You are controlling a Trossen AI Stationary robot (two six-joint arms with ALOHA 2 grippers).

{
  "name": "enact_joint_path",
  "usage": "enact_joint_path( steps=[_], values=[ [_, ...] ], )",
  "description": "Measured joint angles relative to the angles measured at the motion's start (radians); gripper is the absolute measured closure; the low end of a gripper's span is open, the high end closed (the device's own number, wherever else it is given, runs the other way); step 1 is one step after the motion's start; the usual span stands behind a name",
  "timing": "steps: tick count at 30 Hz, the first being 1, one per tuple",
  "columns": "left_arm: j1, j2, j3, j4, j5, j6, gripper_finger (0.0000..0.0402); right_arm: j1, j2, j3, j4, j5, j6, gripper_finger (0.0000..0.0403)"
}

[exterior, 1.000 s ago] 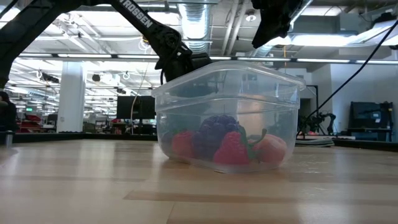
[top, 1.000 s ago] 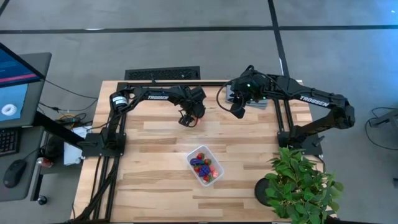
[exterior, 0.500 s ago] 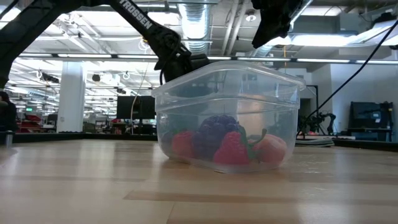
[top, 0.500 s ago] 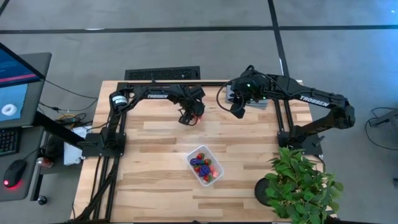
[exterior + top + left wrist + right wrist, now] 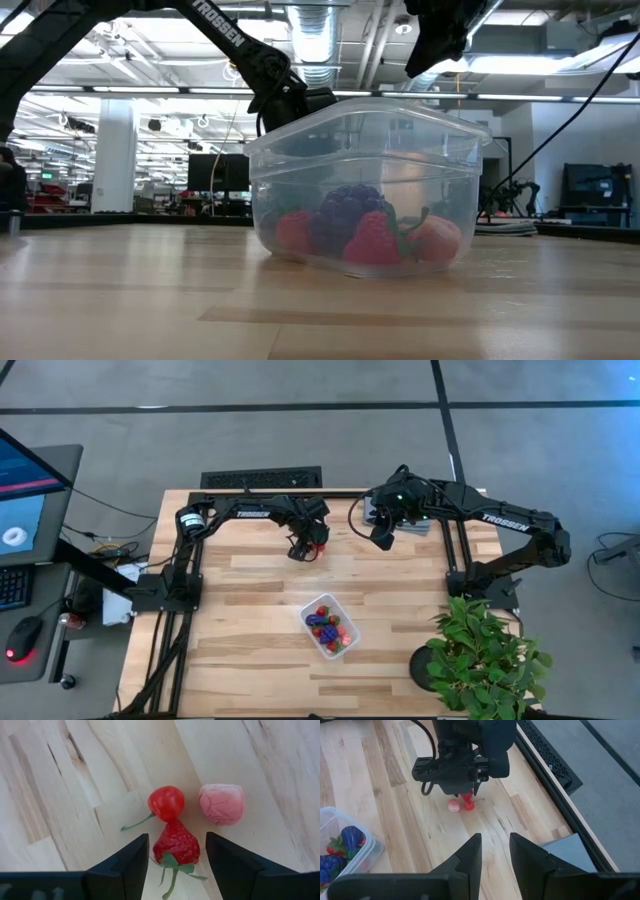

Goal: Pick and placing Produce into tupperware
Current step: Put the red strawberry into the transparent bin

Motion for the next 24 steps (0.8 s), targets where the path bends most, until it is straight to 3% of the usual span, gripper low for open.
enact_joint_path(
  steps=[24],
  values=[
    [0.002,0.000,0.000,-0.037,0.031,-0.061,0.0213,0.000,0.000,0.000,0.000,0.000,0.001,0.0280]
  ],
)
